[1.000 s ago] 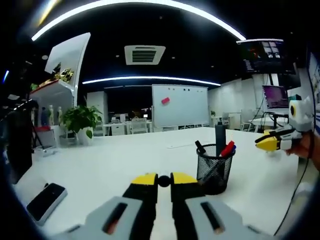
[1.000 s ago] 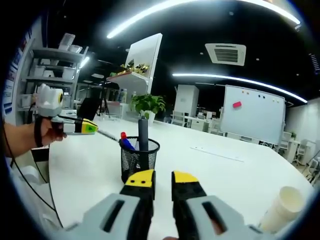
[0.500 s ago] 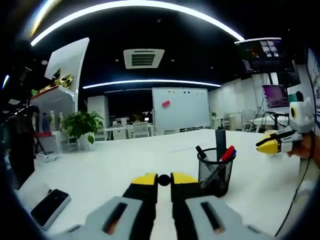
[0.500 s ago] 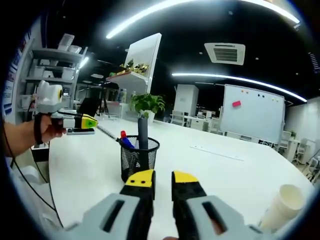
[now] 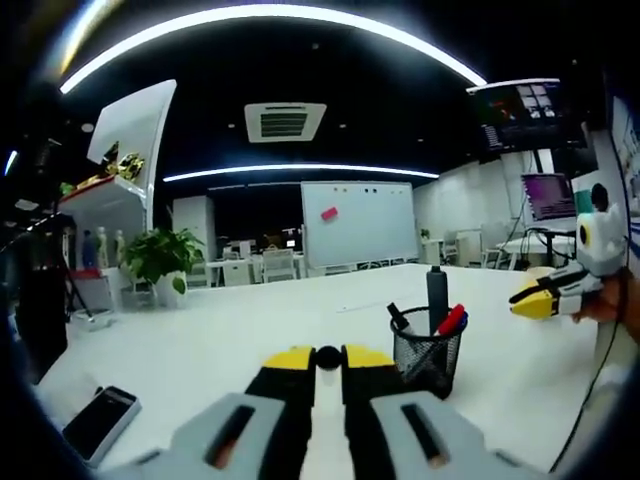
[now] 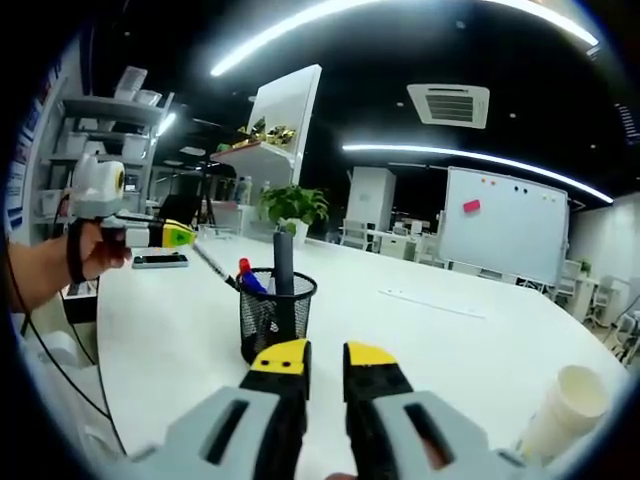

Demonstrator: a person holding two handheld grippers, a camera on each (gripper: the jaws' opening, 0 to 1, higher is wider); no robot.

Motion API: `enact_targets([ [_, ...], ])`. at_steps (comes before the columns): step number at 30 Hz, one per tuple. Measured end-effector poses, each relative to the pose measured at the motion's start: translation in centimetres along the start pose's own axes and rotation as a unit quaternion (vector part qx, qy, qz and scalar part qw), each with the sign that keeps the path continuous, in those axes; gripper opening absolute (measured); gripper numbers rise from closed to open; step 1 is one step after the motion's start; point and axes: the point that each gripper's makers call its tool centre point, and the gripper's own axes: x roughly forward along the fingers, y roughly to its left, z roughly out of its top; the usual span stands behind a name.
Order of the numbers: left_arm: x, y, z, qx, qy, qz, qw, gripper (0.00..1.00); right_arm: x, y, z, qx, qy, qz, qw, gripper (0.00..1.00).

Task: Place the scattered laser pointers and whiteboard markers into the pen holder and stack the scattered paper cups together

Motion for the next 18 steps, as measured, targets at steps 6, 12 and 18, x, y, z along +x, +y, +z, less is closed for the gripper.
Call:
enact_targets([
  [6, -0.1, 0.1, 0.5, 0.002, -0.004, 0.000, 1.0000, 0.12, 0.0, 0.0, 0.1, -0.001, -0.001, 0.000, 1.0000, 0.14],
  [12, -0.3, 0.2, 1.2, 0.004, -0.012, 0.001, 0.9999, 0.12, -0.1, -0.1, 0.1, -0.001, -0.001, 0.000, 1.0000, 0.14],
  [18, -0.3, 0.3, 1.6, 0.005, -0.016, 0.002, 0.9999, 0.11, -0.2, -0.1, 0.2, -0.002, -0.001, 0.001, 1.0000, 0.14],
])
